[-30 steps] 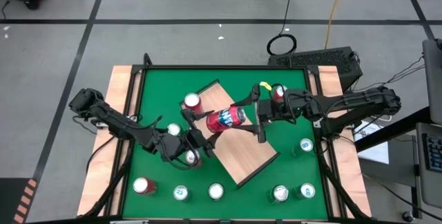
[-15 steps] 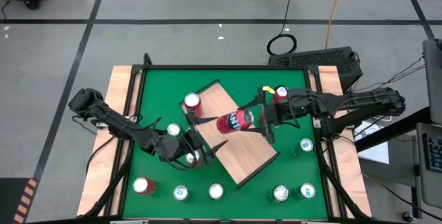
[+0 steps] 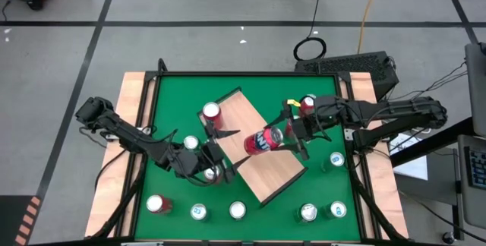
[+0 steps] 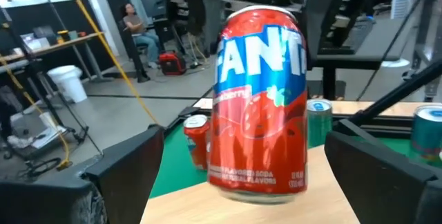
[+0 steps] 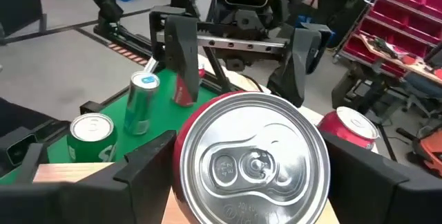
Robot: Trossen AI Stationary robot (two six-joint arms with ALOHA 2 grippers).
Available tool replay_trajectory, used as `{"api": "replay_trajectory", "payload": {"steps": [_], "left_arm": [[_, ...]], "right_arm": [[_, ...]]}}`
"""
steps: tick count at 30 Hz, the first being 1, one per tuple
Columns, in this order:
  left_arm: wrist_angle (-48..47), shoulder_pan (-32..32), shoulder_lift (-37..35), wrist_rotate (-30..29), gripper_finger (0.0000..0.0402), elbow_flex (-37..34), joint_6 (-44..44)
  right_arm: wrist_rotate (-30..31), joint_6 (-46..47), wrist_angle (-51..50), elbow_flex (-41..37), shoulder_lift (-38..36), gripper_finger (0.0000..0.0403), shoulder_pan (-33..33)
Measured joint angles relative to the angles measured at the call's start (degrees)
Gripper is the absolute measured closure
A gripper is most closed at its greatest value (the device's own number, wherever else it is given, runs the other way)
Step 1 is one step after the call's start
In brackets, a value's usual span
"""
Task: Place canned beverage on shelf
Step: Put the red soda can on the shelf aligned with the other red soda can
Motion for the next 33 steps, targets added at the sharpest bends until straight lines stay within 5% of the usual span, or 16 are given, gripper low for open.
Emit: {"api": "replay_trajectory", "payload": {"steps": [9,17,24,33], "left_arm": [[-1.0,-2.16,-9.77,-1.21,0.0004,-0.04,-3.94],[-15.59,-3.8,-21.7,-3.12,0.0004,-0.04,-3.97],[-24.62,-3.74,-25.18,-4.84,0.0004,-0.04,-6.08],[-28.99,-3.72,-26.81,-7.52,0.0004,-0.07,-7.44]], "right_arm": [[0.01,-2.91,-11.96,10.46,5.71,0.011,-4.78],[-7.3,-9.22,-20.38,21.22,15.2,0.011,-12.17],[-8.0,-16.46,-31.67,30.97,24.15,0.011,-17.62],[-16.19,-21.63,-42.74,47.47,36.21,0.011,-20.71]]}}
